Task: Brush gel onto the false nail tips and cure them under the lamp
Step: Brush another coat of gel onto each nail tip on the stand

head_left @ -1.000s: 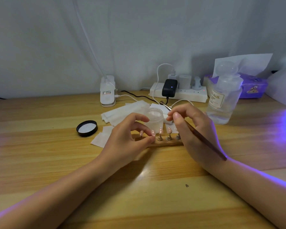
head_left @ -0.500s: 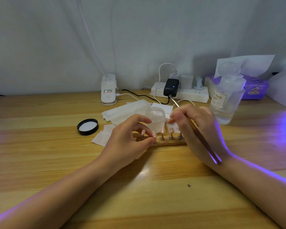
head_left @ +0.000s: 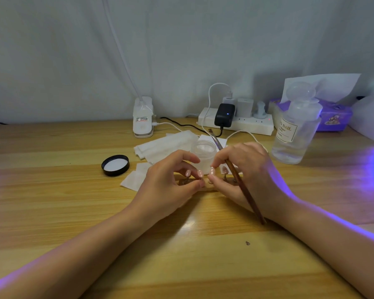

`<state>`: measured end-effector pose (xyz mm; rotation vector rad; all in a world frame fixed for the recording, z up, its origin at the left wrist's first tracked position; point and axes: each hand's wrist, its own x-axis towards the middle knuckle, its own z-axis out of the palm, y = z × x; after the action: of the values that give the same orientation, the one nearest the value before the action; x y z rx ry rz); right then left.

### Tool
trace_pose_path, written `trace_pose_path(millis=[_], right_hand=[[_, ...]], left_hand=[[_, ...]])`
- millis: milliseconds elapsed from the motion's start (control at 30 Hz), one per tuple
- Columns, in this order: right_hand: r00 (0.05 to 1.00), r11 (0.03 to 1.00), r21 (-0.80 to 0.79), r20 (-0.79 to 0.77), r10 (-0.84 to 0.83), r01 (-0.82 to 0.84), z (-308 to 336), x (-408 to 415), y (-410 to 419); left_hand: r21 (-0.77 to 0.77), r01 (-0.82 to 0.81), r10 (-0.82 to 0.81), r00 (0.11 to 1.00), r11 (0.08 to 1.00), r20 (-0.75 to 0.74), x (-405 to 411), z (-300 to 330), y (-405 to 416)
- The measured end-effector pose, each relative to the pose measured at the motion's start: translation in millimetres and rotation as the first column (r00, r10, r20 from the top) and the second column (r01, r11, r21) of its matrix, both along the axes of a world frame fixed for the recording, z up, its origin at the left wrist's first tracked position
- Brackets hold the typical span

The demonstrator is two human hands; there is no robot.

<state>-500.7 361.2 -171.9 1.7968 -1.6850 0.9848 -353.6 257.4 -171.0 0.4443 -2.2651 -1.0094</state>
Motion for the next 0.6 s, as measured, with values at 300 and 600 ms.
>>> trace_pose_path(millis=[300, 600], right_hand=[[0.998, 0.996, -0.074, 0.029, 0.05, -0.048, 3, 4, 3], [0.977, 0.984, -0.157, 0.181, 0.113, -0.085, 4, 21, 5]], left_hand=[[-0.101, -0.01, 0.007, 1.0, 0.995, -0.029, 2, 0, 1], [-0.38, -0.06, 0.008, 0.99, 0.923, -0.137, 2, 0, 9]])
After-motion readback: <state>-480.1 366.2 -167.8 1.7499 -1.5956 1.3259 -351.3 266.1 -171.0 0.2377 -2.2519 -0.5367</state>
